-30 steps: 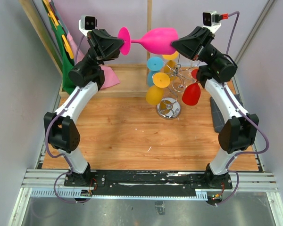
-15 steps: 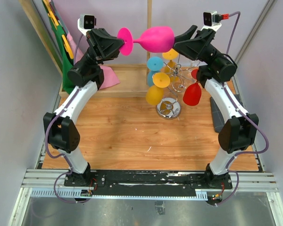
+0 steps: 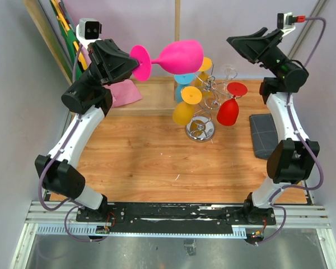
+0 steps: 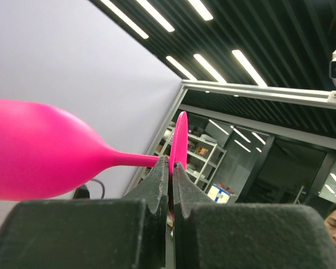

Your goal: Place the wine glass upside down on the wine glass rack

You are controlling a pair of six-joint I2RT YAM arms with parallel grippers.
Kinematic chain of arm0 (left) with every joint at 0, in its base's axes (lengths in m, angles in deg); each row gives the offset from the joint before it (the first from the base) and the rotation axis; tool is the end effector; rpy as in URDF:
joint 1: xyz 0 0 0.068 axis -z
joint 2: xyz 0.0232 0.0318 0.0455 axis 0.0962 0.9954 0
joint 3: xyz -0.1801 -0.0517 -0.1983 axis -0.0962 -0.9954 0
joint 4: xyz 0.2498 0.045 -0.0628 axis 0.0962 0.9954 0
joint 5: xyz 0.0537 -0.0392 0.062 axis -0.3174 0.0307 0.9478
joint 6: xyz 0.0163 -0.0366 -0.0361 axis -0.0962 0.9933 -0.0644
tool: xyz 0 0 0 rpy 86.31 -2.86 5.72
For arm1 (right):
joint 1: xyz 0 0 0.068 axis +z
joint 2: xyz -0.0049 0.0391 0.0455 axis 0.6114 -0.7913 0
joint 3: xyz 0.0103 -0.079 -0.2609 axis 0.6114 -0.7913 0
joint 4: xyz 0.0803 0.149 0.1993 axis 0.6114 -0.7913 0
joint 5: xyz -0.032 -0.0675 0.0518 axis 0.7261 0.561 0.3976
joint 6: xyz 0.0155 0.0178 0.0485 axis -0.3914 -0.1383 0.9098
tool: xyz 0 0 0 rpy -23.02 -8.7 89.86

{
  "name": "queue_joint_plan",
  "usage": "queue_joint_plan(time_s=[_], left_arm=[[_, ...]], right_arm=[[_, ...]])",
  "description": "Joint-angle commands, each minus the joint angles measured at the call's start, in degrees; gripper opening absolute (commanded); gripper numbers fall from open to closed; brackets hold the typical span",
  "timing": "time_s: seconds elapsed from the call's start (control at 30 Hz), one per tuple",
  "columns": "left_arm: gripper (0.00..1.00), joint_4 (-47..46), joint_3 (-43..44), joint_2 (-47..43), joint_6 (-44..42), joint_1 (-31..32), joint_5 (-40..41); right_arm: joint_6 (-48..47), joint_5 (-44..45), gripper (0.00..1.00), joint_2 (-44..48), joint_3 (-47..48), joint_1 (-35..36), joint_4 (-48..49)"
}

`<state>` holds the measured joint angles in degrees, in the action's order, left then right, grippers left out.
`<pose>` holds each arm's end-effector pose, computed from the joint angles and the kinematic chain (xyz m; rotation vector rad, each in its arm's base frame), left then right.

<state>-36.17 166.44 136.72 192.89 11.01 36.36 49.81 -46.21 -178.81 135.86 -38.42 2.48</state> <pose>0.2463 -0.0979 0.5439 0.4968 0.7953 -2.2553 0.3320 0.0245 0.5066 -0.4249 1.0378 1.7427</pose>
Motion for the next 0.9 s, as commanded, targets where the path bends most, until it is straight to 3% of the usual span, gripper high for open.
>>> queue_joint_plan(time_s=[0.0, 0.33, 0.63, 0.77, 0.87], left_arm=[[0.00, 12.3, -2.9, -3.8, -5.2, 0.9, -5.4], [0.00, 30.6, -4.6, -6.0, -18.1, 10.1, -10.3], [0.00, 46.1, -6.3, -9.0, -26.6, 19.2, -10.1], [0.00, 58.8, -4.9, -10.6, -33.7, 22.9, -8.6], [0.00, 75.5, -1.5, -10.6, -44.7, 25.6, -5.5]], right_arm=[[-8.0, -2.9, 0.63, 5.6, -0.1, -4.4, -6.1], [-16.9, -4.7, 0.63, 10.2, -1.0, -7.9, -16.7], [-15.8, -3.9, 0.63, 11.1, -1.2, -11.5, -16.5], [-15.1, -3.4, 0.63, 11.1, -1.0, -12.0, -16.1], [-14.8, -3.0, 0.63, 11.6, -1.4, -12.4, -16.0]])
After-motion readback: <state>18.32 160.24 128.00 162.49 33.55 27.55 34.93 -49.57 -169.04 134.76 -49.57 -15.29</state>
